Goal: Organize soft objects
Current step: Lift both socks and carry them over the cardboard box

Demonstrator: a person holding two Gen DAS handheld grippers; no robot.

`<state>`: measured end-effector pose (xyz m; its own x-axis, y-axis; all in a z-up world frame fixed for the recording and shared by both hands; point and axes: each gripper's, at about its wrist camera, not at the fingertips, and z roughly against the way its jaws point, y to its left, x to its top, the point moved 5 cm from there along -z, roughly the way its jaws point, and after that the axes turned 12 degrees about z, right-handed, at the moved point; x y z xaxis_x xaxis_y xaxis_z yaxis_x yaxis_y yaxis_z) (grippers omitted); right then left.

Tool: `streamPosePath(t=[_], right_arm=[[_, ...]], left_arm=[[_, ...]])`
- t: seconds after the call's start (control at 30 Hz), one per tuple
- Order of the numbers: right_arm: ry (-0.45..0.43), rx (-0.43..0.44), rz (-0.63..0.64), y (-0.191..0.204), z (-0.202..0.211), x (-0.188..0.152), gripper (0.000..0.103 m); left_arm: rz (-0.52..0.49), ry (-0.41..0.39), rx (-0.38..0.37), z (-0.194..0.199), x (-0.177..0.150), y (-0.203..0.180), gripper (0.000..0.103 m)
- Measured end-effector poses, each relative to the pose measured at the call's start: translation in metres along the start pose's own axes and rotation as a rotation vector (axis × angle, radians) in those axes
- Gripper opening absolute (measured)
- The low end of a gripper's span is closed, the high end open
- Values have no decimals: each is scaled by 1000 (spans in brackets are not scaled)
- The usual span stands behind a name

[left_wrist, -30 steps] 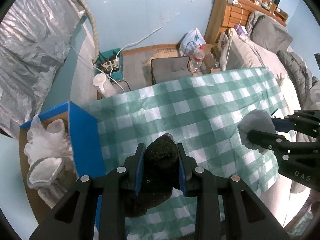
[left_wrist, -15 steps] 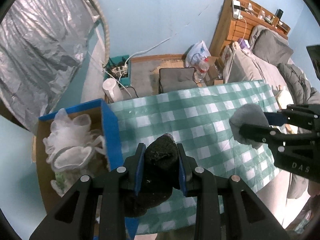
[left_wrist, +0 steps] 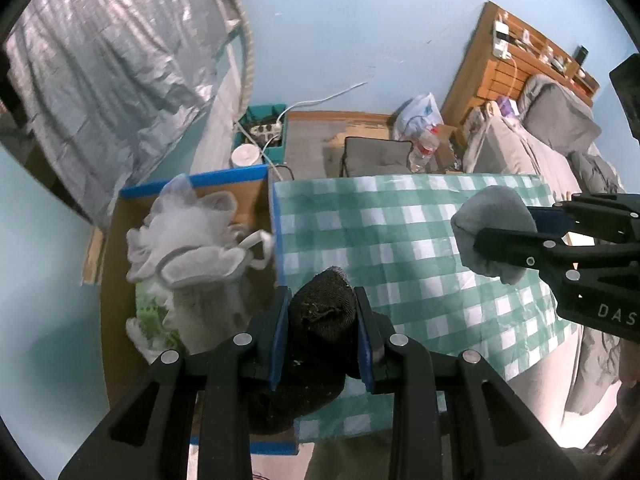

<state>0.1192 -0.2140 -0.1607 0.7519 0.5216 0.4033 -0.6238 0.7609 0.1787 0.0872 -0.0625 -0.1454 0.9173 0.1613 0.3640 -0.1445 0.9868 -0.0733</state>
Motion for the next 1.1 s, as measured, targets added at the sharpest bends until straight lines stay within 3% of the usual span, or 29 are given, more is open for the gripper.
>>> streamPosePath(t=[0.67,1.1], right_arm=[[11,98,152,91,-33,41,31],[55,162,212,145,-68,48,31]], left_arm=[[229,-4,76,17,-18,111,30],[270,26,101,-4,-31,170,30]])
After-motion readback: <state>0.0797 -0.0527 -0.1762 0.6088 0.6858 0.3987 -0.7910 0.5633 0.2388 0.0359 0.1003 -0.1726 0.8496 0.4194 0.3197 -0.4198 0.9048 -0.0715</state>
